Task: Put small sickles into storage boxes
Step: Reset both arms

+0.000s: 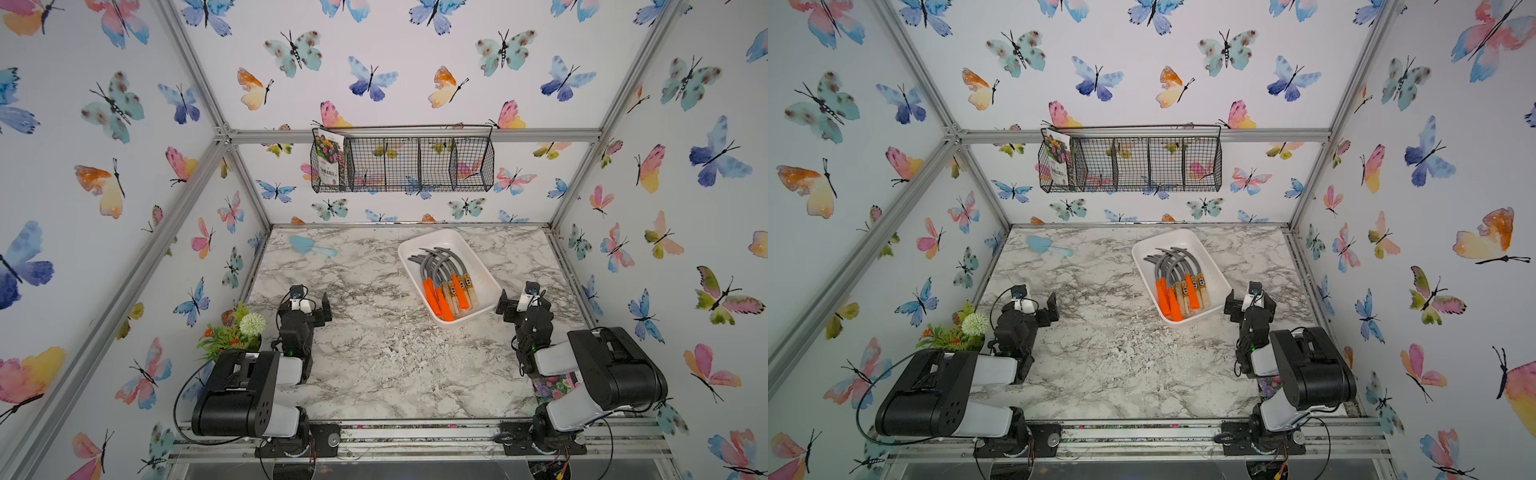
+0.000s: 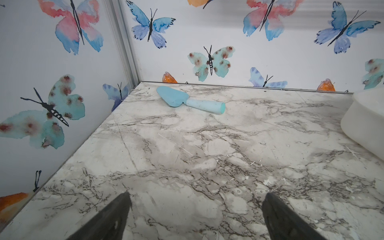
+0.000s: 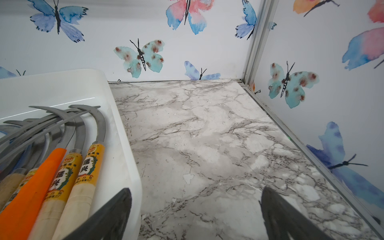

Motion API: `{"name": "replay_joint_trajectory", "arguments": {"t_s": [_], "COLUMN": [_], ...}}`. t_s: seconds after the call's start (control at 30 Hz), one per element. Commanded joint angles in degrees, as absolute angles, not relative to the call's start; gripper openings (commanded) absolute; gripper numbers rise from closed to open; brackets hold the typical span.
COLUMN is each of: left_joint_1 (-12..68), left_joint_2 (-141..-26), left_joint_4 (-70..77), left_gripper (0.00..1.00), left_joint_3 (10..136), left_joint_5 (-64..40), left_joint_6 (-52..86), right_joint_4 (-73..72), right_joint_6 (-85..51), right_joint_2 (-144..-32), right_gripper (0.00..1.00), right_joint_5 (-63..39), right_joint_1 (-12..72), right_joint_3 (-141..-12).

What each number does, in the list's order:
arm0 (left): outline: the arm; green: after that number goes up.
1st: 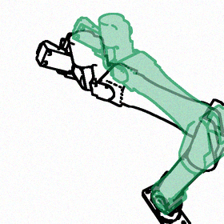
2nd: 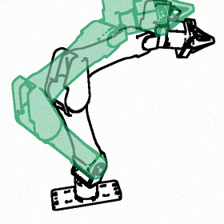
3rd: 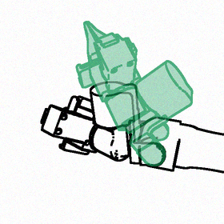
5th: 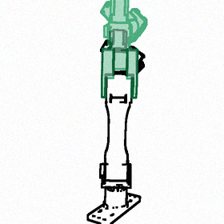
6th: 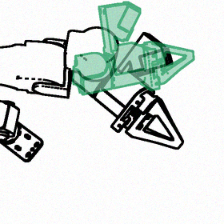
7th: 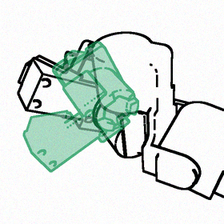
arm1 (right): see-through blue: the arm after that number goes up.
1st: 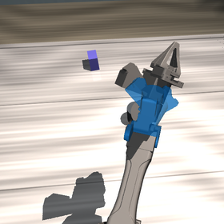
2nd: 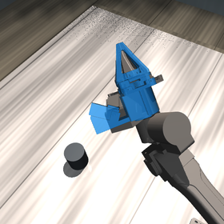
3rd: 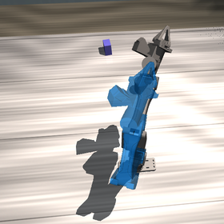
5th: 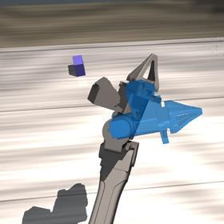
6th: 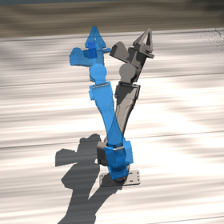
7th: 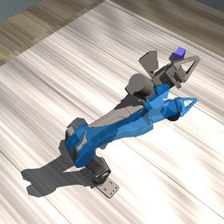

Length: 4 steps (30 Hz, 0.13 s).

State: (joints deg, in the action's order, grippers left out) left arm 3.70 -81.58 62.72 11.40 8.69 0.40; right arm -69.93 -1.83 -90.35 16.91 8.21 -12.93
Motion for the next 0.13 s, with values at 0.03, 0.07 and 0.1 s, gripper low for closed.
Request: {"name": "replay_joint_trajectory", "arguments": {"t_s": [0.03,0.07,0.1], "left_joint_1": [3.55,3.55,3.59], "left_joint_2": [-81.07,-81.08,-81.04], "left_joint_4": [62.14,62.14,62.26], "left_gripper": [0.98,0.98,0.98], "left_joint_3": [11.95,11.93,11.88], "left_joint_5": [8.0,8.0,8.06], "left_joint_6": [-0.09,-0.09,-0.09], "right_joint_4": [-70.94,-70.88,-70.97], "right_joint_6": [-1.26,-1.3,-1.27], "right_joint_2": [-90.62,-90.62,-90.62], "right_gripper": [0.98,0.99,0.98], "right_joint_5": [16.52,16.52,16.52], "right_joint_1": [8.09,8.09,8.09], "right_joint_3": [-13.69,-13.68,-13.64]}}
